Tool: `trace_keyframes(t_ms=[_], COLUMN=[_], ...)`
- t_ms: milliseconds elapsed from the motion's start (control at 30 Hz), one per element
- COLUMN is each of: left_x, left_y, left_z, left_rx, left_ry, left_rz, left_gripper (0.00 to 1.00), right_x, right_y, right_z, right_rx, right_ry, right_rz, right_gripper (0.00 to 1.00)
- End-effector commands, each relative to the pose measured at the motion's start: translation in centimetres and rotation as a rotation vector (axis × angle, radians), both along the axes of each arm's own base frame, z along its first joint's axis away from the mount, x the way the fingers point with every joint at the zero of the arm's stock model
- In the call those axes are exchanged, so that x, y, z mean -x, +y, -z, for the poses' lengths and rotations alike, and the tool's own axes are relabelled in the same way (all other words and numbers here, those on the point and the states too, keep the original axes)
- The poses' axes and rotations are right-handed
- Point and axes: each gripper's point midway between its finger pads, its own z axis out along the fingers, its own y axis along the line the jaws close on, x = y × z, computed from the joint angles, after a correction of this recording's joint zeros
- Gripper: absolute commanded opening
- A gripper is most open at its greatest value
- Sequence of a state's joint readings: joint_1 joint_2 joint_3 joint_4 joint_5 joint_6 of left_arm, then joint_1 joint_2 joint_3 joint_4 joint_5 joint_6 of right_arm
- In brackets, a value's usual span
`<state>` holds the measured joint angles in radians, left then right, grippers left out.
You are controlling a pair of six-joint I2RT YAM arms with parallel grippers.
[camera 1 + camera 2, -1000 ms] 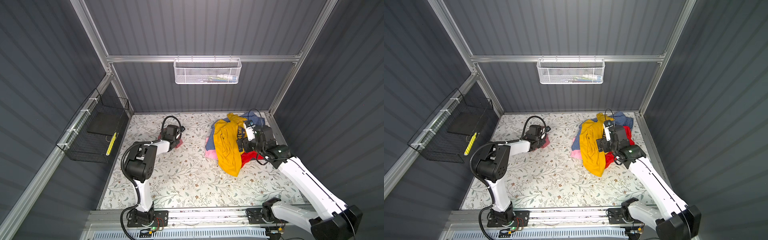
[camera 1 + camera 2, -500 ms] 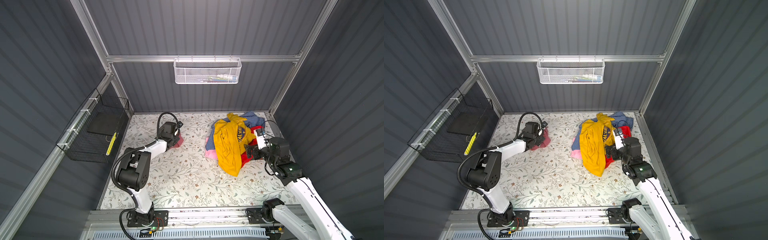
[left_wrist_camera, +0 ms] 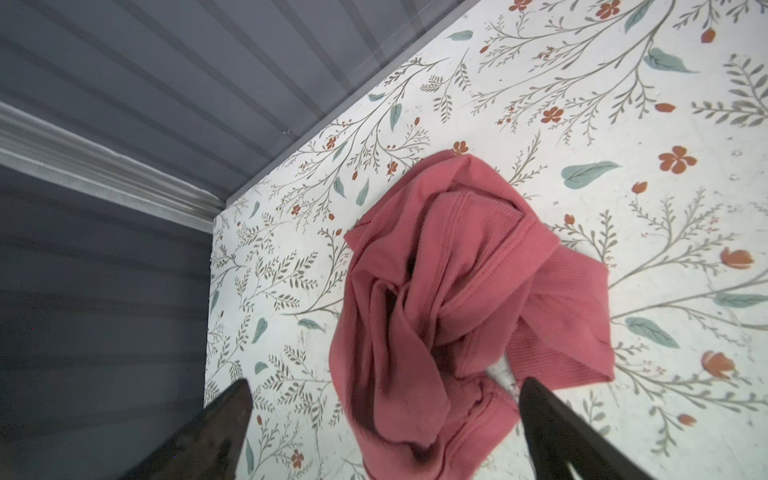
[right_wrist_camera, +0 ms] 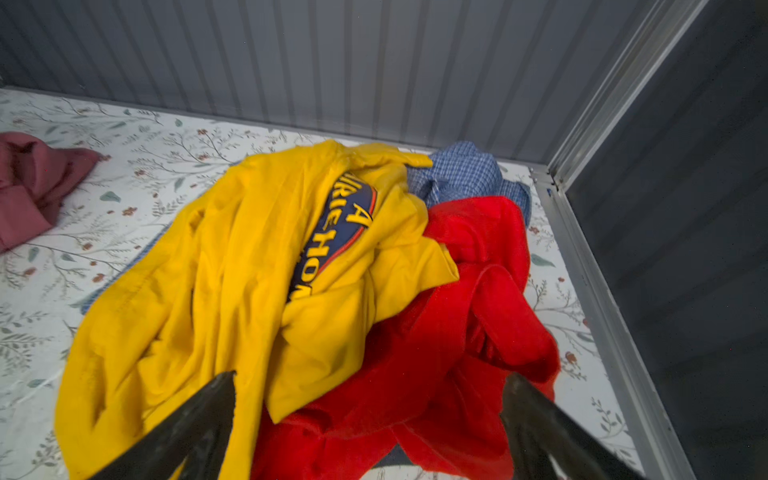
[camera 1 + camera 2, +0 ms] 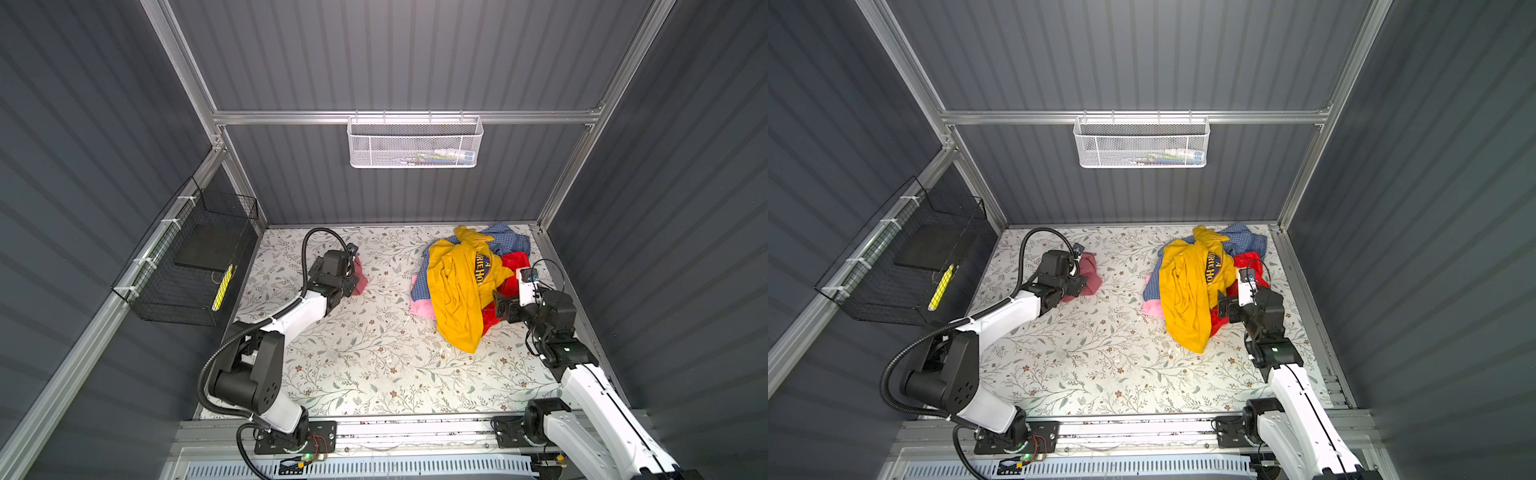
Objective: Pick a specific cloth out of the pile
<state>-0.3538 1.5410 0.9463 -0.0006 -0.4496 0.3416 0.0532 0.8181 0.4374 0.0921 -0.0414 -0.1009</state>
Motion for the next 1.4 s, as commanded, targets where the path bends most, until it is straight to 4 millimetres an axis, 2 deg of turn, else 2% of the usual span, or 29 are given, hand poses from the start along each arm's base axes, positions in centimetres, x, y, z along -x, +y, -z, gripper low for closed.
trace_keyframes(t_ms=[0,133,267,400,567,667,767,833,900,1133,1233,1367], left_x=[1.4,2.8,3.9,4.8,6.3,7.2,7.6,7.5,7.2,5.4,4.0,2.7], left_y=[1.3,2.2,3.1,4.7,8.1,9.3,10.0,10.1,10.1,11.0,9.9,8.2], left_z=[-0.1,-0.9,-1.5,-2.0,-2.9,-2.9,-2.6,-2.2,-1.6,1.1,2.2,3.8], left_rx=[0.075,0.137,0.190,0.258,0.403,0.406,0.377,0.365,0.345,0.308,0.310,0.316], left_ry=[-0.015,-0.067,-0.112,-0.169,-0.317,-0.364,-0.389,-0.407,-0.428,-0.464,-0.447,-0.397], left_rz=[-0.109,-0.170,-0.222,-0.300,-0.424,-0.456,-0.478,-0.471,-0.451,-0.528,-0.454,-0.334], left_gripper=[1.00,1.00,1.00,1.00,1.00,1.00,1.00,1.00,1.00,1.00,0.99,0.92], right_x=[-1.4,-2.0,-2.5,-3.5,-4.6,-4.8,-5.4,-6.5,-6.9,-6.9,-6.9,-7.0], right_y=[-1.3,-3.4,-4.5,-5.6,-5.8,-5.6,-6.1,-6.1,-4.8,-4.6,-4.7,-4.6], right_z=[-1.5,-0.4,1.0,2.6,4.6,5.1,5.8,6.0,6.2,6.1,6.2,6.1], right_rx=[-0.035,-0.073,-0.125,-0.148,-0.167,-0.169,-0.166,-0.170,-0.161,-0.160,-0.160,-0.160], right_ry=[-0.142,-0.216,-0.270,-0.286,-0.247,-0.258,-0.191,-0.152,-0.120,-0.122,-0.120,-0.122], right_rz=[0.066,0.164,0.210,0.253,0.241,0.228,0.257,0.256,0.175,0.166,0.167,0.165], right_gripper=[0.99,0.99,0.99,0.99,0.99,0.99,0.99,0.99,0.99,0.99,0.99,0.99])
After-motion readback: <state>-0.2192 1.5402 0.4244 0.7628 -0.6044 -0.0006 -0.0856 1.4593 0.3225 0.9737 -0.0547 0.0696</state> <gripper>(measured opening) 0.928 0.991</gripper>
